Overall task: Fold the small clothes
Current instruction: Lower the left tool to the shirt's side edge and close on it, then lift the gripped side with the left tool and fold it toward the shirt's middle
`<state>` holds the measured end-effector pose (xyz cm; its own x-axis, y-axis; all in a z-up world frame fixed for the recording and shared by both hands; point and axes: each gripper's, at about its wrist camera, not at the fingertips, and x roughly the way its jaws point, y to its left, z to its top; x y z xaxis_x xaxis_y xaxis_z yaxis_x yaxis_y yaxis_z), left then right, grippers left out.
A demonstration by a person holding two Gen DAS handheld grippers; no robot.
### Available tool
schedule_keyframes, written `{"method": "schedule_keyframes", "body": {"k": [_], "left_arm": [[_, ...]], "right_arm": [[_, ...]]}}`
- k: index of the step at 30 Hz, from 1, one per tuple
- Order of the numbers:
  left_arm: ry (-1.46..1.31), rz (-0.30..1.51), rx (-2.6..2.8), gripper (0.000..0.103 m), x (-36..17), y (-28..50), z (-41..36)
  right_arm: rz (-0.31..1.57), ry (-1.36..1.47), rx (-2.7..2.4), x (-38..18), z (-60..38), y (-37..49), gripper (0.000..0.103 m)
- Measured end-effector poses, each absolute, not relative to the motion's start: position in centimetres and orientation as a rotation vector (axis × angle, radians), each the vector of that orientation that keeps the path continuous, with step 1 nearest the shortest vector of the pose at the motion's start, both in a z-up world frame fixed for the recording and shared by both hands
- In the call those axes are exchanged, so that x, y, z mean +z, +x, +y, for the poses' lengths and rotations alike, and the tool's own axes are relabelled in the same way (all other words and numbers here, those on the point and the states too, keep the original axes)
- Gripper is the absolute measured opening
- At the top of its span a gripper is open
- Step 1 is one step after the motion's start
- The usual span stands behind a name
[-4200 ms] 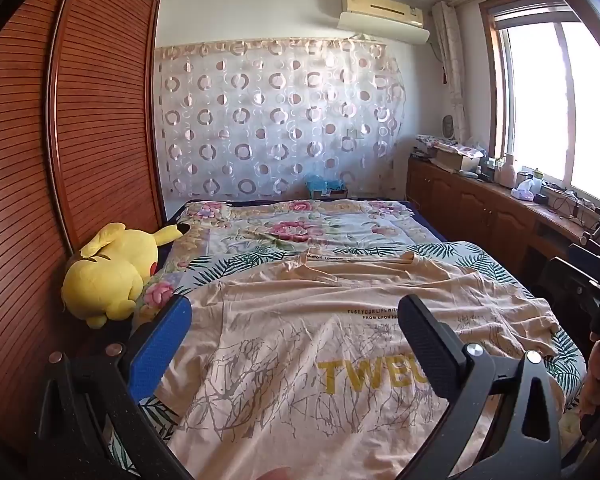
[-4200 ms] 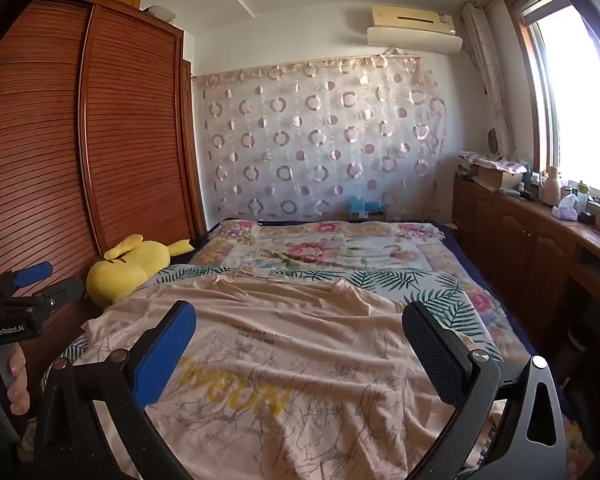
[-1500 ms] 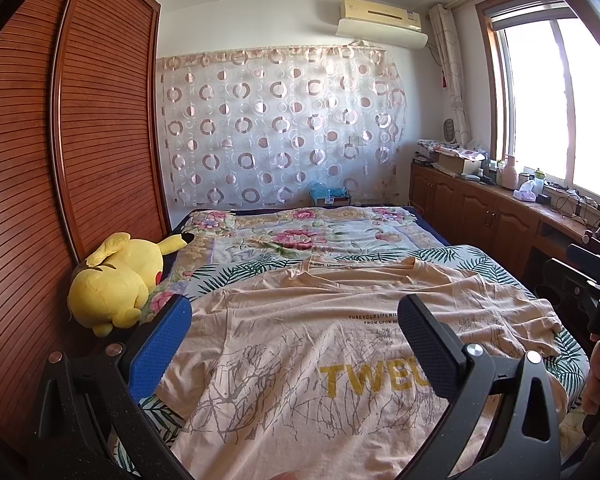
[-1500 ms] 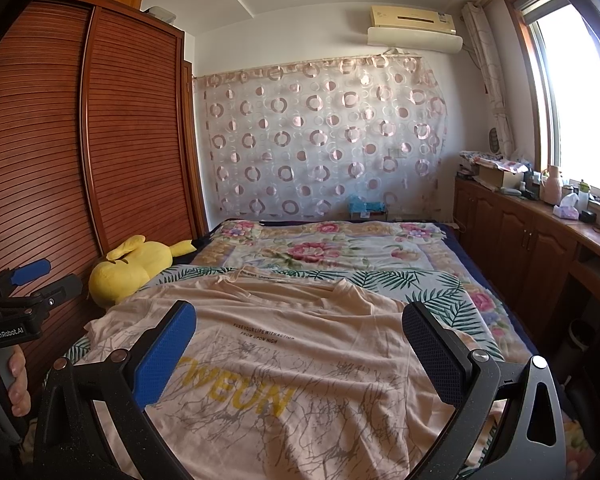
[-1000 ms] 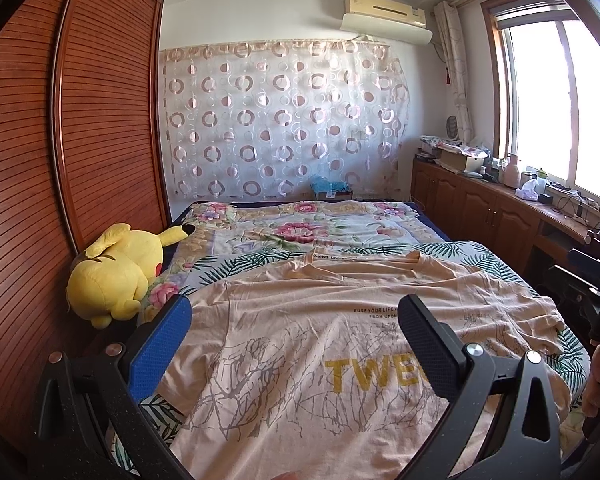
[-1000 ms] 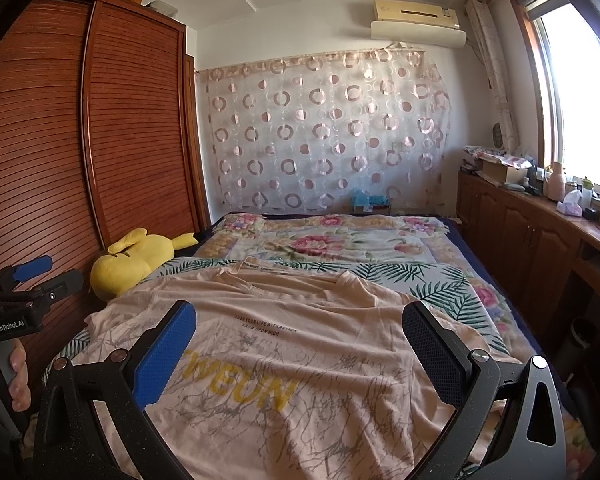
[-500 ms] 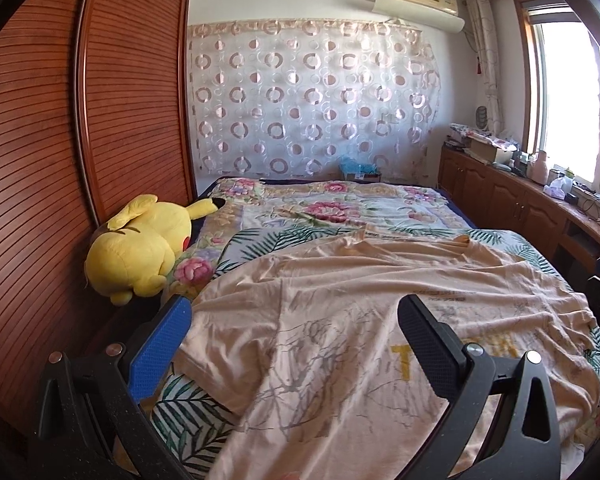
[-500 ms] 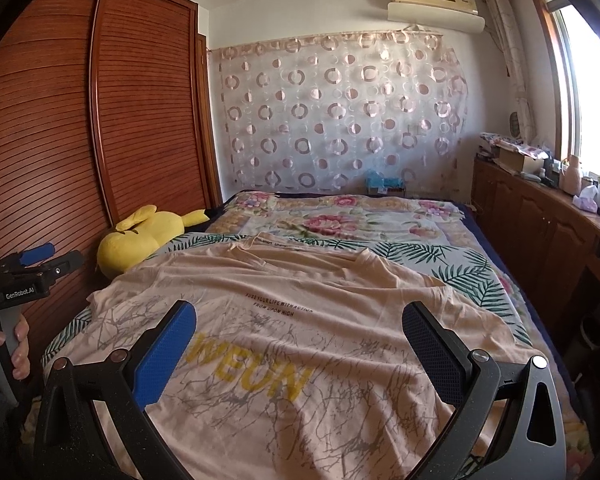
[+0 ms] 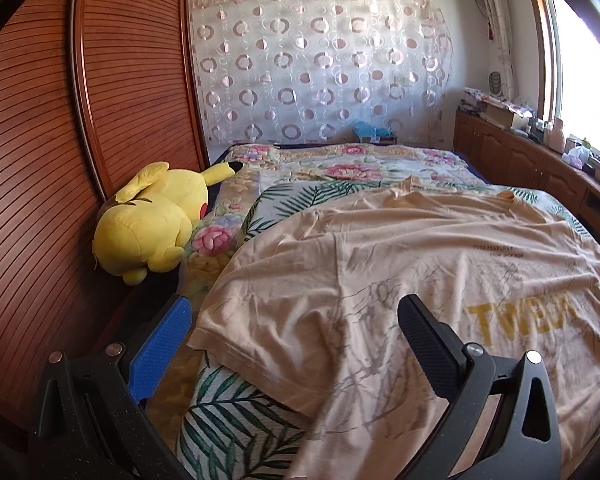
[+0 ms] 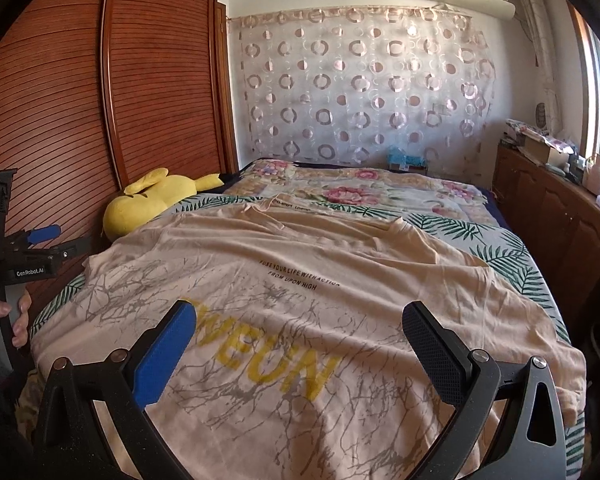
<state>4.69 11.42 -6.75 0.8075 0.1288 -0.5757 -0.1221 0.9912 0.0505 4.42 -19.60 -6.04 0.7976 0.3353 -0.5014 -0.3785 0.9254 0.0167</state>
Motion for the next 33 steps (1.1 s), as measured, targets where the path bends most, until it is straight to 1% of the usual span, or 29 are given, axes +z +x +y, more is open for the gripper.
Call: {"method": "schedule_keyframes", "body": {"k": [6,11,13,15,17,21,22,24,25,27,28,29,31,32,33], "left_arm": [[0.010,0.666,0.115,0.103,-7.5,5.3,14.4],[-0.064,0.708,0.073,0.102,-7.8,6.0,17.7],[-0.099,0.735,0.051,0.096,-8.2,6.4,18.7],[-0.131,0.771,0.038,0.083,-8.7,6.7,19.4],[-0.144,0.796,0.036,0.079,-9.4,6.8,19.7],[-0.164,0.848,0.018,0.065,-10.7,7.0,19.9],[-0.170,0.860,0.016,0.063,-11.0,7.1,20.0],[-0.182,0.869,0.006,0.055,-11.4,7.2,20.3],[-0.190,0.872,-0.003,0.052,-11.6,7.3,20.3],[-0.192,0.874,-0.006,0.039,-11.8,7.3,20.5],[-0.189,0.873,-0.004,0.036,-11.8,7.4,20.5],[-0.183,0.871,-0.002,0.028,-11.8,7.5,20.4],[-0.175,0.868,-0.005,0.018,-11.7,7.6,20.5],[-0.168,0.860,-0.008,0.011,-11.6,7.6,20.4],[-0.156,0.848,-0.010,0.008,-11.3,7.5,20.3]], "right_arm": [[0.583,-0.114,0.405,-6.2,-19.5,5.0,0.103],[0.609,-0.137,0.415,-5.5,-19.5,5.0,0.103],[0.612,-0.143,0.417,-5.2,-19.3,4.9,0.103],[0.618,-0.147,0.415,-5.0,-19.4,4.8,0.103],[0.610,-0.149,0.415,-4.8,-19.3,4.8,0.103],[0.619,-0.157,0.424,-5.0,-18.9,4.8,0.103],[0.625,-0.162,0.427,-4.9,-18.8,4.8,0.103],[0.633,-0.172,0.434,-4.9,-18.7,4.8,0.103],[0.638,-0.177,0.442,-4.8,-18.5,5.0,0.103],[0.642,-0.179,0.460,-4.6,-18.2,5.3,0.103],[0.640,-0.178,0.469,-4.4,-18.1,5.6,0.103],[0.638,-0.176,0.479,-4.2,-17.9,5.7,0.103],[0.627,-0.183,0.492,-3.9,-17.5,5.8,0.103],[0.621,-0.188,0.496,-3.9,-17.4,5.9,0.103],[0.617,-0.193,0.500,-3.8,-17.2,5.7,0.103]]}}
